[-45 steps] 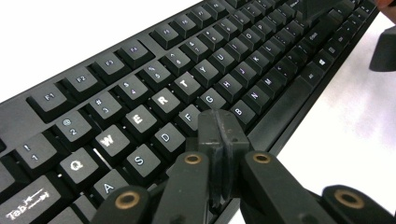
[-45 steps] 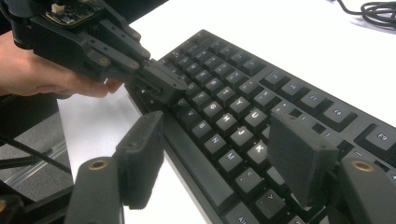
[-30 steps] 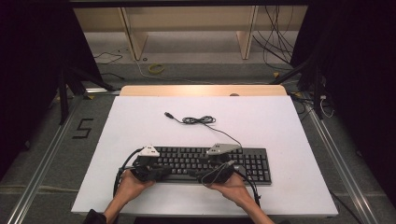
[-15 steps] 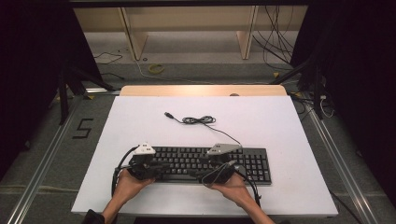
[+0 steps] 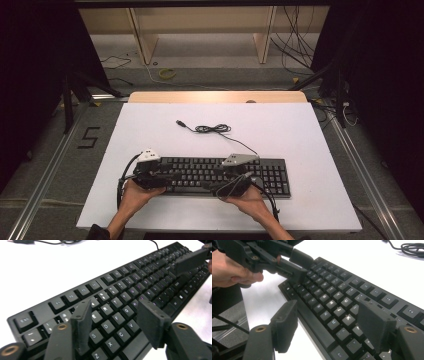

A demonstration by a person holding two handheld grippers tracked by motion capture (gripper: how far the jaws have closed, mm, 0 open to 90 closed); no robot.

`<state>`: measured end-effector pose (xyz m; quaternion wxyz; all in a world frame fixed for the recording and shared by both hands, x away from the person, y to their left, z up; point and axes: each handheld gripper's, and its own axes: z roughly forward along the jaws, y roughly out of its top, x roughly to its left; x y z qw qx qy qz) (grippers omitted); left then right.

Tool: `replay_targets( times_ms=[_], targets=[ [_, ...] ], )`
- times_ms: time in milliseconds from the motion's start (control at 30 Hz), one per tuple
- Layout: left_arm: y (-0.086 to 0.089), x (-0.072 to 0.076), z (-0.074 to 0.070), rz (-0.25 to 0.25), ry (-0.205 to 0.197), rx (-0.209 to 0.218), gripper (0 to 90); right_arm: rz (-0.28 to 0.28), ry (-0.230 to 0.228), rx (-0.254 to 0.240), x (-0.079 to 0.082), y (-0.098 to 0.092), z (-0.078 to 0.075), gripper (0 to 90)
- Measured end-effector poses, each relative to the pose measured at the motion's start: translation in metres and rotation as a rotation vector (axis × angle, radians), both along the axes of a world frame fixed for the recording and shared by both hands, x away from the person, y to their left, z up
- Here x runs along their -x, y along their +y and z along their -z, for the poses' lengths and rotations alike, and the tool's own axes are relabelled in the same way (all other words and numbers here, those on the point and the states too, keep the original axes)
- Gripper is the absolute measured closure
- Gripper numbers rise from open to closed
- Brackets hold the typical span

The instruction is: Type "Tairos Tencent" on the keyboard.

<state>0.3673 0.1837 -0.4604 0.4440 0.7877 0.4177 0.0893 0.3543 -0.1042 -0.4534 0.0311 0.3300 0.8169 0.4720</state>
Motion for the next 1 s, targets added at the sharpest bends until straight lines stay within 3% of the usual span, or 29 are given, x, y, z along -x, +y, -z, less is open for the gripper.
replay_targets(
  times_ms=[433,700,867,1000],
  targets=[
    [0.007,-0.01,0.001,-0.046,0.025,0.007,35.0,0.002,0.002,-0.003,-0.001,0.0,0.001,33.5],
    [0.009,-0.016,0.0,-0.058,0.028,0.01,34.3,0.004,0.001,-0.008,-0.002,0.0,0.001,33.6],
    [0.01,-0.018,-0.001,-0.058,0.028,0.006,44.3,0.002,-0.001,-0.008,-0.002,0.0,0.001,33.6],
    [0.008,-0.019,-0.002,-0.046,0.006,-0.014,61.7,0.003,0.001,-0.006,-0.002,0.001,0.001,33.6]
  ],
)
